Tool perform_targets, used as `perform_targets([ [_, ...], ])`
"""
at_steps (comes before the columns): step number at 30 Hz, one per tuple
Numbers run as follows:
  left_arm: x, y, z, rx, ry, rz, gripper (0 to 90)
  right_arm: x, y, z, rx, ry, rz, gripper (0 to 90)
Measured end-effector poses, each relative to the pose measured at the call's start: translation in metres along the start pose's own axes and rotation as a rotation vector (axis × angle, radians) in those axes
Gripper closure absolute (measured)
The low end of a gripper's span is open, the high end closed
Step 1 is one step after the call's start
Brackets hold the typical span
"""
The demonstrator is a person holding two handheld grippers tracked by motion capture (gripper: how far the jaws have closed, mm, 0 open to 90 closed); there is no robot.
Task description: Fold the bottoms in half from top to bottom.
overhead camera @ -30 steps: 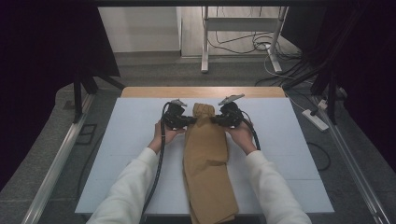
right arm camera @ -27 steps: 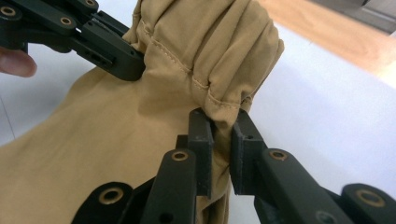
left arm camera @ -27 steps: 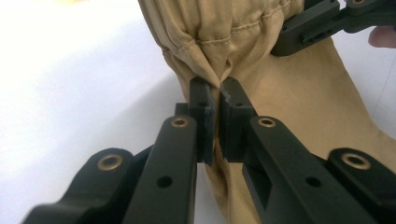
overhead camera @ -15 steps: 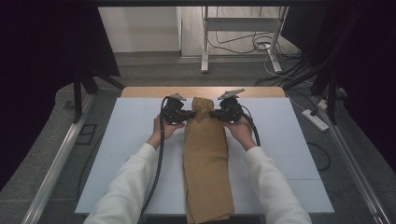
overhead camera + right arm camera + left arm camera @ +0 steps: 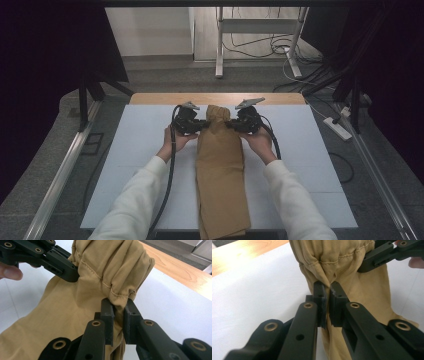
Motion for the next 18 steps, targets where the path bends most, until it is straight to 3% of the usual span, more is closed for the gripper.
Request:
perform_targets([
  [18, 0.009, 0.008, -0.014, 0.016, -0.008, -0.02, 84.7, 0.005, 0.01, 0.019, -0.041, 0.018, -0.018, 80.9],
])
Point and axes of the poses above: each handheld gripper's, and its own axes: y roughly backward along the jaws, x roughly out of its underside, z roughly to its left, the point moved 9 cm from there along -y, roughly forward along the jaws, and after that the axes turned 15 degrees about z, right-handed, at the moved point
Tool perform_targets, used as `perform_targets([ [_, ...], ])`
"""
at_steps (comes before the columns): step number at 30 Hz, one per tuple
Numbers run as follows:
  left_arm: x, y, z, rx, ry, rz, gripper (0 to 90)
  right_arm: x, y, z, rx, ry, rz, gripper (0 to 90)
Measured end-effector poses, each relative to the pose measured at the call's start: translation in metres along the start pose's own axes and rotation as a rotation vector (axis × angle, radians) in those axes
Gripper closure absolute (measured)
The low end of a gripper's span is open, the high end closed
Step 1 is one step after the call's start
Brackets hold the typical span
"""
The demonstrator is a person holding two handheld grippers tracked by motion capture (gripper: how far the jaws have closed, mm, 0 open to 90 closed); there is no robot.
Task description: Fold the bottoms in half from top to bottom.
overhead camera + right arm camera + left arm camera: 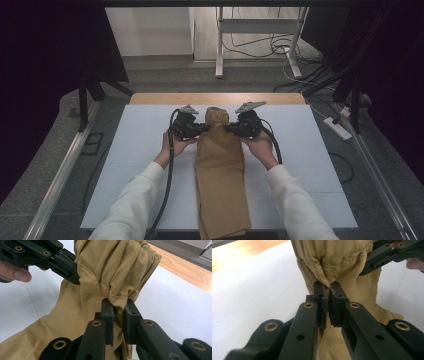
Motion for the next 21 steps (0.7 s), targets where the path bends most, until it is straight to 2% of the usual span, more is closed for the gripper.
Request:
perform_targets([
  [10, 0.004, 0.006, -0.007, 0.016, -0.016, -0.023, 84.8, 0.004, 0.007, 0.005, -0.019, 0.007, -0.017, 81.0],
  [21, 0.008, 0.007, -0.012, 0.017, -0.025, -0.017, 84.9, 0.008, 0.007, 0.009, -0.024, 0.014, -0.006, 81.4],
])
Point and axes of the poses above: each handheld gripper's, and its own axes: y roughly backward along the jaws, x roughly out of its underside, z roughly to its left, the point moved 9 cm from there along -y, roughly forward along the jaws, and after that the axes turned 15 degrees about z, right-handed, at the moved point
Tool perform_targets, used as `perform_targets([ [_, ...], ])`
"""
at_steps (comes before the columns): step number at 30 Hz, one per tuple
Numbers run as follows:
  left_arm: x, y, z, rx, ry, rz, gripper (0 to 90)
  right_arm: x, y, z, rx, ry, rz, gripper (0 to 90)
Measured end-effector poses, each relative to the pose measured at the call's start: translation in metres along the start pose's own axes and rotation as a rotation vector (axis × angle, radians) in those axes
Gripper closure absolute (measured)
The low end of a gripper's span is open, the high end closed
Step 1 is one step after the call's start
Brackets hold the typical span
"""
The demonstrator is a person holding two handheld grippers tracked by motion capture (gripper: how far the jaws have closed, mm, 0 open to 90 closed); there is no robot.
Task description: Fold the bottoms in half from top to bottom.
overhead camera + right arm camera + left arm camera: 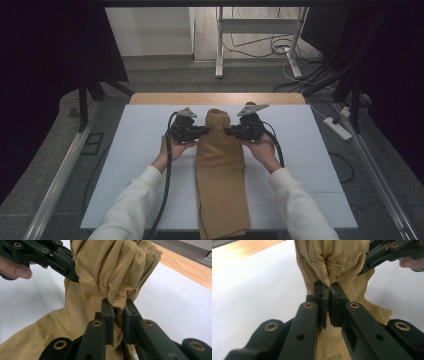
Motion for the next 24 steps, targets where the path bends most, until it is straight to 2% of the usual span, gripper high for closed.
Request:
perform_targets([
  [12, 0.005, -0.002, -0.004, 0.008, -0.005, 0.004, 84.9, 0.005, -0.003, 0.004, 0.003, 0.008, 0.014, 81.9],
  [24, 0.014, 0.001, -0.015, 0.019, -0.028, 0.006, 84.8, 0.012, -0.001, 0.013, -0.004, 0.019, 0.015, 81.9],
])
Point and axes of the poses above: each handheld gripper's, and its own axes: y roughly backward along the jaws, x roughly out of its underside, z roughly to its left, the point moved 9 cm from there along -y, roughly forward along the jaws, and after that the axes turned 15 degrees about z, right-handed, at the moved point
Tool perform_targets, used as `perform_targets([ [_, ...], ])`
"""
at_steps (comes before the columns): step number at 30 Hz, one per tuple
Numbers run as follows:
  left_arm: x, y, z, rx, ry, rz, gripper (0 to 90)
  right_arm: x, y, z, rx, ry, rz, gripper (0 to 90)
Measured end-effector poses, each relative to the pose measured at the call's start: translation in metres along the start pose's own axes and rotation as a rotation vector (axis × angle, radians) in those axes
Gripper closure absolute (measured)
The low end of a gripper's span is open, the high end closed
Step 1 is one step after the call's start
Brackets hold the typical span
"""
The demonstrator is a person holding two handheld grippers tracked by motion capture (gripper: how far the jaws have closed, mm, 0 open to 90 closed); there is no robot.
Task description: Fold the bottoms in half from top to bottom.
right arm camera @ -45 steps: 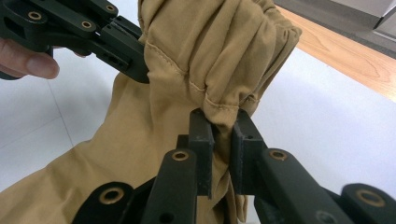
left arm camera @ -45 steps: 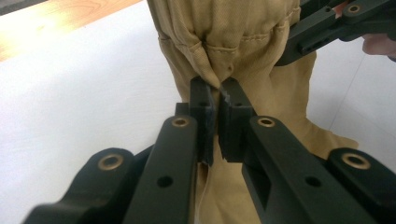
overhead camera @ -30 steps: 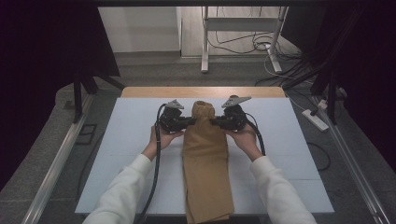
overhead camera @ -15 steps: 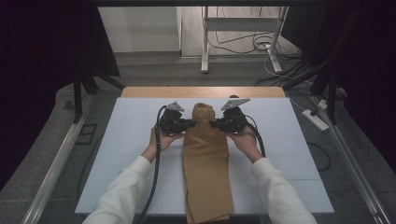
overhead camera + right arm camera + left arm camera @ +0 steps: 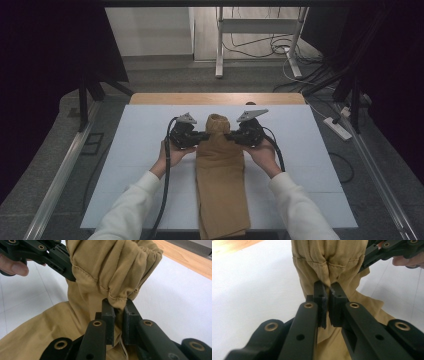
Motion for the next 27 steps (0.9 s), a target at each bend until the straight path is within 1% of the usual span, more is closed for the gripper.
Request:
perform_targets([
  [9, 0.007, 0.0, -0.007, 0.009, -0.005, -0.001, 84.8, 0.006, 0.001, 0.008, -0.003, 0.01, 0.006, 81.8],
  [27, 0.018, 0.002, -0.021, 0.025, -0.025, 0.001, 84.8, 0.016, 0.005, 0.02, -0.013, 0.021, 0.004, 81.8],
])
Point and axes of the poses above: each handheld gripper's, and its own axes: y roughly backward along the jaws, x roughly out of its underside, z roughly to its left, the point moved 9 cm from there along -y, roughly forward along the jaws, and after that the axes turned 15 degrees about z, right-handed, at the moved point
